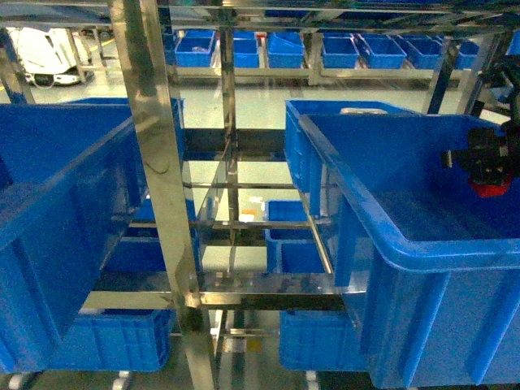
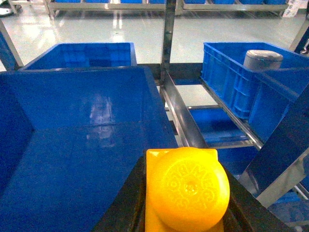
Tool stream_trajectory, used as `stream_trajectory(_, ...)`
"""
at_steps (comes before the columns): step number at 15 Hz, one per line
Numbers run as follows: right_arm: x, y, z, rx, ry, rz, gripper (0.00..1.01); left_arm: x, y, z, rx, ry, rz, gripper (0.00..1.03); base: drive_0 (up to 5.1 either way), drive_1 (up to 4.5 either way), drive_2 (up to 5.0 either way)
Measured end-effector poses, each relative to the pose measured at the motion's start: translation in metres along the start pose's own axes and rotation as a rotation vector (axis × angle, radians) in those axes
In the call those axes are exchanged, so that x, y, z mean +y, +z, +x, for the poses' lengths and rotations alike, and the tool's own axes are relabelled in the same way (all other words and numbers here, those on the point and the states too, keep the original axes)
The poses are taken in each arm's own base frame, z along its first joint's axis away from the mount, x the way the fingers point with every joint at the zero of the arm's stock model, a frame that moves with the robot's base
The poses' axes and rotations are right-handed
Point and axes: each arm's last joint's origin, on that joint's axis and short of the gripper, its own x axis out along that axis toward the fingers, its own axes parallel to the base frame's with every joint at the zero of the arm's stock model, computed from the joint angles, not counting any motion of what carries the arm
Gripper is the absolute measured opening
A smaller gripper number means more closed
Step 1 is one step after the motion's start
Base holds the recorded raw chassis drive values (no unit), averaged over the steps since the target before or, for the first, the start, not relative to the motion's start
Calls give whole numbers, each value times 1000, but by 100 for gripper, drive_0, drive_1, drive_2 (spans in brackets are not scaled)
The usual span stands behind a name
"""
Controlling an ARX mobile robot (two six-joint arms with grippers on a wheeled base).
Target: Sort and place red and yellow blocks in left bins
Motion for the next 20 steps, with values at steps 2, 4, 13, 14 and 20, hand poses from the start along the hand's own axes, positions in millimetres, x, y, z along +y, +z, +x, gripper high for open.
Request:
stream_trajectory(2,-21,-11,19,36,-54,30,28,0,0,0,0,0,0,27,0,0,0)
stream_trajectory(4,-39,-17,22,43,-90,53,28,0,0,0,0,0,0,27,0,0,0)
stream_trajectory(13,-42,-40,24,44,-102,61,28,0,0,0,1,0,0,27,0,0,0)
stream_trajectory(14,-42,-41,23,46,-101,61,28,0,0,0,0,0,0,27,0,0,0)
stream_trajectory(20,-28,-28,18,-18,-59,49,62,0,0,0,1,0,0,27,0,0,0)
